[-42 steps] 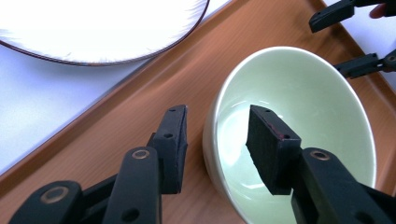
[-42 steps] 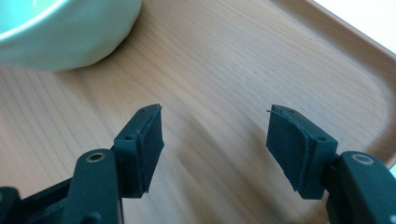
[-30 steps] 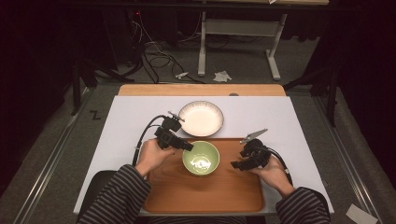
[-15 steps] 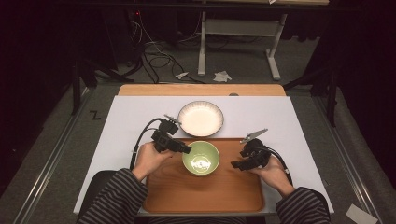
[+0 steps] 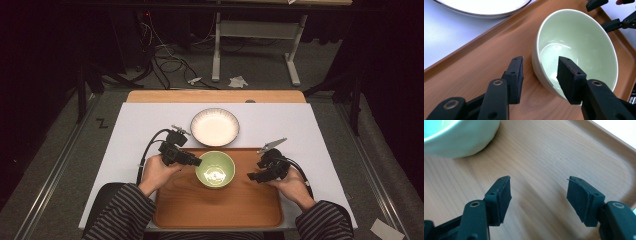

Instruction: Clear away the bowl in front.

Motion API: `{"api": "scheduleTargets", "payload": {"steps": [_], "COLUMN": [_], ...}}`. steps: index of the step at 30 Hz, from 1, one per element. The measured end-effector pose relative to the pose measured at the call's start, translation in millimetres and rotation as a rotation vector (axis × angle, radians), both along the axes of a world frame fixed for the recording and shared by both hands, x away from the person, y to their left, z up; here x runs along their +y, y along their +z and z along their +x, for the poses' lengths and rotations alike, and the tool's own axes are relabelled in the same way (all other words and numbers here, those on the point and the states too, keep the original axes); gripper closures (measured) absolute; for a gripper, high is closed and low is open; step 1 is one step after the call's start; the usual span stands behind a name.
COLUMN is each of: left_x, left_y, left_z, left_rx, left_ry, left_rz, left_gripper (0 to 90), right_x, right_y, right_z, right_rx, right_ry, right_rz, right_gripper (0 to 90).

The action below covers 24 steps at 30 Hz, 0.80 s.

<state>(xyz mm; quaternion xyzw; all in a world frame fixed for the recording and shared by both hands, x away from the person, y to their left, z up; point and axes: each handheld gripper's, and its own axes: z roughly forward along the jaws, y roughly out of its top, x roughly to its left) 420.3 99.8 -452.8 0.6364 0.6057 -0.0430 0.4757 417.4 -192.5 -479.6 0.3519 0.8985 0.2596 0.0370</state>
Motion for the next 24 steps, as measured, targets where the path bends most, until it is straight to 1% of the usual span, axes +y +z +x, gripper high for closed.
{"api": "scheduleTargets", "payload": {"steps": [2,3,9,10,11,12,14,18,22,24], "left_x": [1.1,2.6,6.7,6.7,7.0,7.0,7.5,6.0,4.8,5.6], "left_y": [-1.0,-2.6,-5.3,-5.5,-5.7,-5.7,-6.0,-6.8,-7.3,-6.9], "left_z": [-0.7,-0.6,-0.5,-0.9,-1.1,-1.1,-1.3,-3.6,-5.0,-6.1], "left_rx": [0.003,0.005,0.018,0.017,0.016,0.018,0.017,0.017,0.013,0.007], "left_ry": [0.001,0.009,0.027,0.03,0.03,0.033,0.029,0.022,0.026,0.023], "left_rz": [0.0,0.001,-0.017,-0.02,-0.022,-0.025,-0.025,-0.019,-0.021,-0.021], "left_gripper": [56.2,55.9,55.4,55.4,55.3,55.3,55.2,55.4,55.4,55.5], "right_x": [-0.1,-0.7,0.0,-0.1,-0.6,-0.5,-0.7,-0.7,-0.8,-0.4], "right_y": [-0.1,-0.6,0.1,0.0,-0.4,-0.5,-0.5,-0.2,-0.5,-0.1], "right_z": [0.2,1.1,0.0,0.1,0.9,0.9,1.0,0.7,1.0,0.3], "right_rx": [-0.001,-0.012,0.002,0.0,-0.011,-0.01,-0.012,-0.005,-0.01,-0.004], "right_ry": [0.003,0.02,0.001,0.003,0.02,0.021,0.022,0.016,0.021,0.009], "right_rz": [-0.001,-0.013,-0.001,-0.001,-0.009,-0.01,-0.014,-0.005,-0.006,-0.001], "right_gripper": [37.5,37.5,37.5,37.5,37.5,37.5,37.5,37.5,37.5,37.5]}}
